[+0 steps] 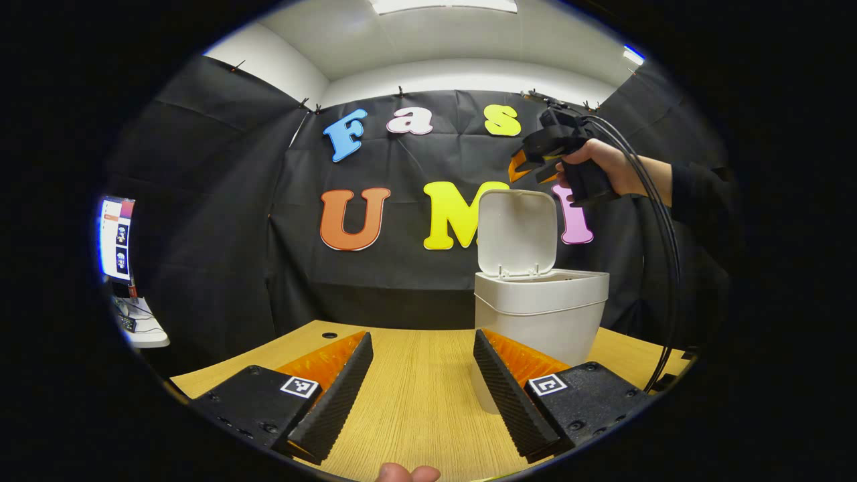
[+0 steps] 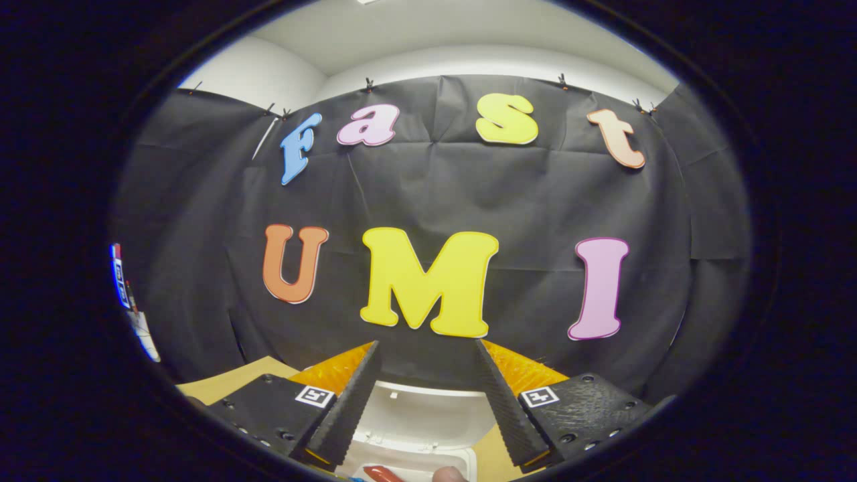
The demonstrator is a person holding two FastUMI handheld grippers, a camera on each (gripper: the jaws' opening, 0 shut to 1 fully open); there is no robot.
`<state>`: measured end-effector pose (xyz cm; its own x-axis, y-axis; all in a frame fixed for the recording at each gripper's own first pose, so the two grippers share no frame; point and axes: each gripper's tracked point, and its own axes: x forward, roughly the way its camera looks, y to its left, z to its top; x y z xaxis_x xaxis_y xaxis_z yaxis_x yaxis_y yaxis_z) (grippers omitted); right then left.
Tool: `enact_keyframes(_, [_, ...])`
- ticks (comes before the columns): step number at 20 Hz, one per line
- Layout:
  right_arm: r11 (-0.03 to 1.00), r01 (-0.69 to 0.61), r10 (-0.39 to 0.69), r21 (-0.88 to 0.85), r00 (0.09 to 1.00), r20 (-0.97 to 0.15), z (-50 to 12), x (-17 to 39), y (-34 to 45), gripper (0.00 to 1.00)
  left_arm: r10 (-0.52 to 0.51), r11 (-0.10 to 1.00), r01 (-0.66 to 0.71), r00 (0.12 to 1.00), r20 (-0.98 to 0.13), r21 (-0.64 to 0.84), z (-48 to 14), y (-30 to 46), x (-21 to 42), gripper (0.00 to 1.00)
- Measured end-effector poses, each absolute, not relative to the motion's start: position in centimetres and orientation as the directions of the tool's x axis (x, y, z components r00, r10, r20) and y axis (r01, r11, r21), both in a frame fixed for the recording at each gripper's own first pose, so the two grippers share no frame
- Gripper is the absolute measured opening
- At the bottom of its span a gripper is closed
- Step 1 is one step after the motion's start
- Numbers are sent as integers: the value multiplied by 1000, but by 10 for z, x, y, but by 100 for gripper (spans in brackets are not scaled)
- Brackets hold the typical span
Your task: Press the lid of the desktop garbage bin to open it, pick up the crumpled paper on the desktop and throw it into the bin, then pick up the pop can on the desktop and drop it into the bin, and finally close the garbage bin lid.
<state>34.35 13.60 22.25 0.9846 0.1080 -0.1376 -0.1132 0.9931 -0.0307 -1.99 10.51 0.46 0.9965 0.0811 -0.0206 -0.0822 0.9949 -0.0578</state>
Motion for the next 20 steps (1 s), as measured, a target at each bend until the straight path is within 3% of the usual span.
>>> enact_keyframes(11, [991,-101,120,91,962,-244,197,347,139,88,109,991,-111,994,-21,-75,4,121,-20,98])
enact_keyframes(13, [990,-95,118,100,960,-252,194,340,136,94,100,991,-101,995,-20,-85,3,115,-20,98])
enact_keyframes(14, [990,-101,123,97,958,-261,191,334,135,89,97,992,-98,995,-17,-85,5,115,-20,98])
enact_keyframes(20, [983,-163,183,88,924,-336,155,284,142,92,90,991,-91,996,-14,-101,6,109,-16,98])
